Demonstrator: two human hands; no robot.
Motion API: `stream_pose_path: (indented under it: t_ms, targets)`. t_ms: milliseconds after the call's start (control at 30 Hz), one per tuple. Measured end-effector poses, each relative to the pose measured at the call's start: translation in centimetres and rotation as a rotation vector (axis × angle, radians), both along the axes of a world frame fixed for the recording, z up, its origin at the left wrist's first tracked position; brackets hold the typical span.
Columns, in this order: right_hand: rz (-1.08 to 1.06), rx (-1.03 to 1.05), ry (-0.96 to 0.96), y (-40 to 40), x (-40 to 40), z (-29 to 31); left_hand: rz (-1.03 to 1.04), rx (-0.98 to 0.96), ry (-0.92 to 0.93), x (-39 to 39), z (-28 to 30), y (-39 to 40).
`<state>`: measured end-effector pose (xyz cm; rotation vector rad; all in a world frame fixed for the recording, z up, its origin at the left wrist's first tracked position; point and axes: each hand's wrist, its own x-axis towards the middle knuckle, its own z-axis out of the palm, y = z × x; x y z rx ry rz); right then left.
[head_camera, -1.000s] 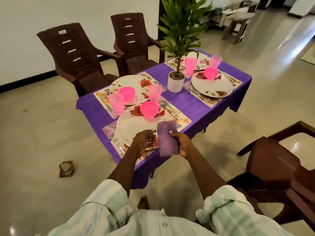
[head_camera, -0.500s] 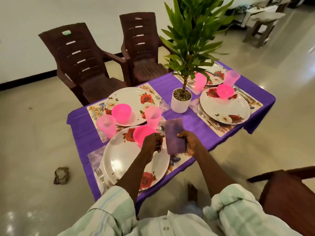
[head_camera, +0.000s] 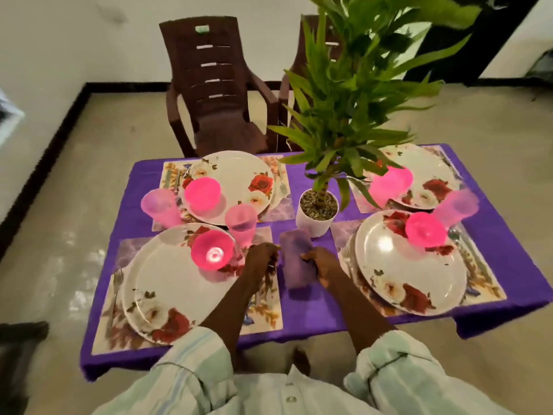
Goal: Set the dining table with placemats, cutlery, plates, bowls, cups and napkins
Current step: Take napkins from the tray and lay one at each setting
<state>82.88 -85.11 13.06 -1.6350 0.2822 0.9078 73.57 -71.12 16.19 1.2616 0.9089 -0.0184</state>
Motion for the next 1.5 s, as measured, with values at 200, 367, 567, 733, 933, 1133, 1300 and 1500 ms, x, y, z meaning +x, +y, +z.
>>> stream_pose_path:
  t_ms: [200,367,567,733,933,1133,1300,1500]
  targets:
    - [0.097,-0.053,-0.092,2.0,1.4,-2.9,0.080,-0.020,0.072,0.4,-0.6,0.9]
    - [0.160,-0.259,-0.282,2.2,1.3,-1.8,0.167,-0.022,0.063,0.5,-0.6,1.7]
    - [0.253,-0.490,-0.704,2.3,0.5,-1.2,0.177,-0.004,0.063,0.2,-1.2,1.7]
    - [0.767,-0.476,-1.033,1.8,0.0,0.1,0.176,0.058,0.065,-0.5,-1.2,1.3]
    - [1.235,-0.642,-0.857,2.5,0.7,-0.3,0.100,0.229,0.054,-1.0,-1.0,0.2]
    - [1.271,-0.664,-0.846,2.9,0.6,-0.5,-0.068,0.457,0.084,-1.6,-1.9,-0.2]
    - [1.023,-0.553,-1.099,2.8,-0.9,0.8,0.003,0.501,0.042,-2.8,-1.7,-1.0]
    - [0.573,-0.317,-1.503,5.2,-5.7,2.7,0.244,0.646,-0.045,-6.4,-0.4,-1.8]
